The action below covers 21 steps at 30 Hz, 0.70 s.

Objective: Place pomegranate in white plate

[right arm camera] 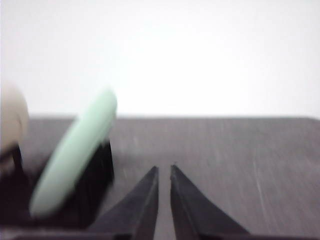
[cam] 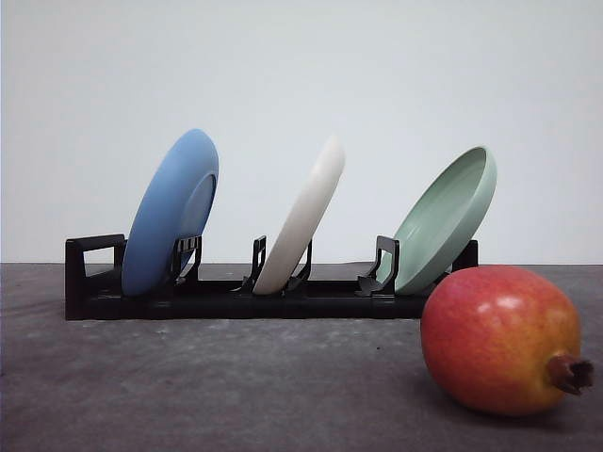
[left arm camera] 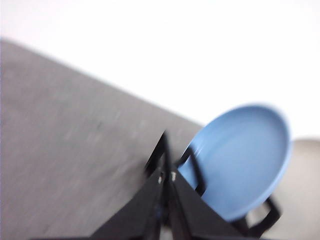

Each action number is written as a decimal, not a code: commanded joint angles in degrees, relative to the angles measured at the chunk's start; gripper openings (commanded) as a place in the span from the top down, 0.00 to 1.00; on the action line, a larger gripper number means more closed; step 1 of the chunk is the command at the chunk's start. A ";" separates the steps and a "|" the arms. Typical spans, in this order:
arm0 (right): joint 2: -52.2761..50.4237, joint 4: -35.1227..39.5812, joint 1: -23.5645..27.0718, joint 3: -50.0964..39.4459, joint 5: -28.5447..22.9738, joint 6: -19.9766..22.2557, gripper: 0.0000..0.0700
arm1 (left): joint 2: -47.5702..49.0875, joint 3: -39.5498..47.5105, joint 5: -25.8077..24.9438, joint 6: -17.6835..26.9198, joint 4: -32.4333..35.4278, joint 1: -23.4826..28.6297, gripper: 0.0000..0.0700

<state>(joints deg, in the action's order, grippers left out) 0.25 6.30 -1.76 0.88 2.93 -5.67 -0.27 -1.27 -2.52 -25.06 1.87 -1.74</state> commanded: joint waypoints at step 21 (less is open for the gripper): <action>4.86 -27.33 0.11 24.43 5.91 -21.26 1.00 | -9.32 -28.68 -0.33 3.70 -32.36 0.00 1.00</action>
<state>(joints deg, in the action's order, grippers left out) 4.27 -19.61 -1.76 24.14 8.29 -27.73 -8.56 -28.29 -2.72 -23.85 -29.12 -1.74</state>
